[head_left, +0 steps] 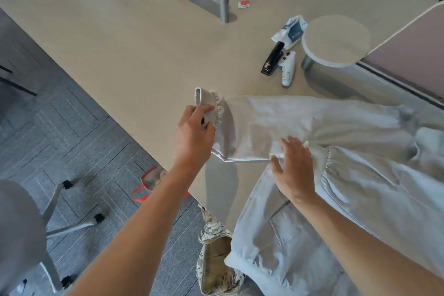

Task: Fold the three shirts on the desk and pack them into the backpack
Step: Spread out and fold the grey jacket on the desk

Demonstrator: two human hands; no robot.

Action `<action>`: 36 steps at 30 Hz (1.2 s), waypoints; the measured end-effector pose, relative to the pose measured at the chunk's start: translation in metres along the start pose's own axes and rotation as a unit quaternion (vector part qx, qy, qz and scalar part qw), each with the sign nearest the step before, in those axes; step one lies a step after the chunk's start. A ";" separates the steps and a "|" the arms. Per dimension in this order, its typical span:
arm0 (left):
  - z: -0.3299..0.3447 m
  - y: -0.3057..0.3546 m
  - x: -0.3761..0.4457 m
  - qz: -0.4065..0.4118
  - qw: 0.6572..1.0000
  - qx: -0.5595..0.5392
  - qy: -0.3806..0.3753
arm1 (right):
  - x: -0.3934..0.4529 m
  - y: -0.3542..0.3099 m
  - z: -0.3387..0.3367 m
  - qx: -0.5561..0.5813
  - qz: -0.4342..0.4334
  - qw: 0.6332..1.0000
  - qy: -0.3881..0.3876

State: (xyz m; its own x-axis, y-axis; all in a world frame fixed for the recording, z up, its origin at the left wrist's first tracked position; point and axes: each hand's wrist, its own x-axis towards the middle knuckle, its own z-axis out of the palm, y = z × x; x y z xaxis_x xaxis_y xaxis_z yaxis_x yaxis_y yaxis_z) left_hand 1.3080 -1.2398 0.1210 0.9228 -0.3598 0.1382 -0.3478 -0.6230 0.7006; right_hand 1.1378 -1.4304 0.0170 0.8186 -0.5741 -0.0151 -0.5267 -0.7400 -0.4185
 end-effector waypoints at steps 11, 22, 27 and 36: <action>0.111 0.201 -0.090 0.156 0.983 0.029 -0.096 | -0.132 0.151 -0.102 0.037 0.166 0.985 0.014; 0.248 0.354 -0.226 0.281 0.940 0.033 -0.189 | -0.240 0.278 -0.181 0.094 0.292 0.950 0.062; 0.318 0.356 -0.300 0.294 0.894 0.105 -0.321 | -0.280 0.326 -0.201 0.097 0.348 0.930 0.066; 0.316 0.297 -0.332 0.285 0.843 0.160 -0.426 | -0.299 0.340 -0.184 0.124 0.361 0.923 0.050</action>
State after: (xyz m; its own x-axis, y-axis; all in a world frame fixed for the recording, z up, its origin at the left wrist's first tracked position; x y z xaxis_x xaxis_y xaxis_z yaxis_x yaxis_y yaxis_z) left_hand 0.8460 -1.5246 0.0622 0.1832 -0.9480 -0.2603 -0.8479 -0.2864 0.4461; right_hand 0.6718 -1.5747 0.0468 0.2437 -0.9245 -0.2930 -0.8475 -0.0561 -0.5278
